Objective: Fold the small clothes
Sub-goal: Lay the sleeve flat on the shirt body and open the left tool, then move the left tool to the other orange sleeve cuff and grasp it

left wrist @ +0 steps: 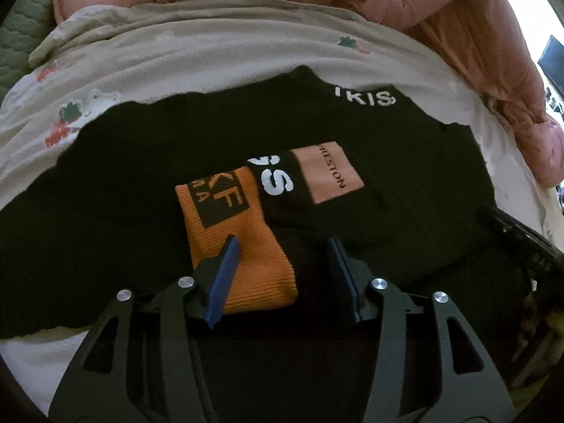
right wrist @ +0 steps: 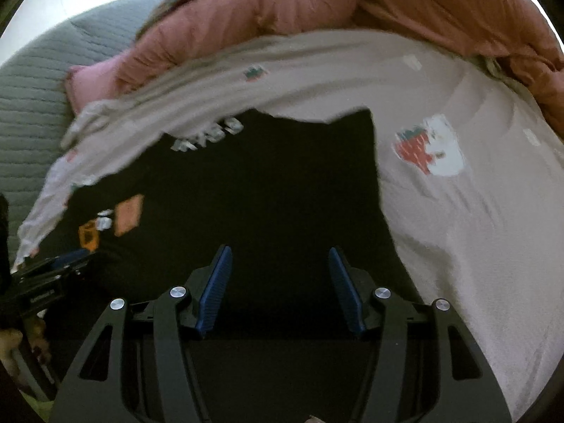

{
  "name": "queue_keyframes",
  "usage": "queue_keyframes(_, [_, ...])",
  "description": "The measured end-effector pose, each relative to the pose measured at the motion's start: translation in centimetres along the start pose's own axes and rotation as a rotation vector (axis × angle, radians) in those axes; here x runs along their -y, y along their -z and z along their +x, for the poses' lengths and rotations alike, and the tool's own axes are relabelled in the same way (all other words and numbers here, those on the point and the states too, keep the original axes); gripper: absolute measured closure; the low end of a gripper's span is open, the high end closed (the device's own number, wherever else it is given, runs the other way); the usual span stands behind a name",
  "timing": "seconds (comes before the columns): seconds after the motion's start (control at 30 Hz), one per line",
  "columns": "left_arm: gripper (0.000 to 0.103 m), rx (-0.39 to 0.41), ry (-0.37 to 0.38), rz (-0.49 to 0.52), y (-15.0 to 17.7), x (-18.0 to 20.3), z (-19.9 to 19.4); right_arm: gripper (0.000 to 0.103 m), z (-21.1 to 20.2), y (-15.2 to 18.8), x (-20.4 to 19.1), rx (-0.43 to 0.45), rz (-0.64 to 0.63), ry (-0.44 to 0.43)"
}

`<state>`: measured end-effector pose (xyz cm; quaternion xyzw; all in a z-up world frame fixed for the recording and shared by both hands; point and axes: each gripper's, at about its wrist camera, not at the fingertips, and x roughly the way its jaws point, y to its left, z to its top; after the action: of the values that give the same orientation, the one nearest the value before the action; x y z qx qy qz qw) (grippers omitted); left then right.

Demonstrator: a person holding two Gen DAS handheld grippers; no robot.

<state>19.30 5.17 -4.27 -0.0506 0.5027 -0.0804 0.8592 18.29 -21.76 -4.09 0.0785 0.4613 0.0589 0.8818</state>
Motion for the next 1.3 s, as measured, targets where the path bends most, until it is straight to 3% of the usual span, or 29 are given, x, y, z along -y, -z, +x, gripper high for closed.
queue_keyframes(0.07, [0.053, 0.007, 0.009, -0.007, 0.0, -0.2, -0.3, 0.047, 0.4, 0.2, 0.3, -0.013, 0.004, 0.003])
queue_keyframes(0.1, [0.045, 0.009, 0.012, -0.009, 0.0, -0.2, -0.4, 0.047, 0.4, 0.3, 0.3, -0.011, -0.001, 0.006])
queue_keyframes(0.2, [0.042, 0.025, 0.017, -0.015, 0.4, -0.5, -1.1, 0.045, 0.0, 0.3, 0.0, -0.006, -0.013, 0.011])
queue_keyframes(0.4, [0.031, 0.079, 0.008, -0.031, 0.6, -1.1, -3.0, 0.033, -1.5, 0.4, -0.5, 0.029, -0.023, -0.015])
queue_keyframes(0.47, [0.03, 0.1, 0.001, -0.039, 0.8, -1.5, -3.8, 0.024, -2.1, 0.4, -0.8, 0.05, -0.031, -0.03])
queue_keyframes(0.53, [0.016, 0.114, -0.008, -0.056, 0.9, -2.1, -4.4, 0.016, -2.8, 0.5, -1.5, 0.066, -0.049, -0.034])
queue_keyframes(0.7, [0.01, 0.153, -0.037, -0.103, 1.3, -3.8, -6.1, 0.008, -3.7, 0.4, -3.2, 0.083, -0.092, -0.048])
queue_keyframes(1.0, [0.01, 0.231, -0.158, -0.12, 2.1, -5.8, -8.3, 0.006, -5.0, 1.2, -7.0, 0.106, -0.185, -0.068])
queue_keyframes(1.3, [0.01, 0.258, -0.199, -0.163, 3.2, -8.1, -10.1, 0.005, -6.2, 1.9, -10.6, 0.133, -0.264, -0.109])
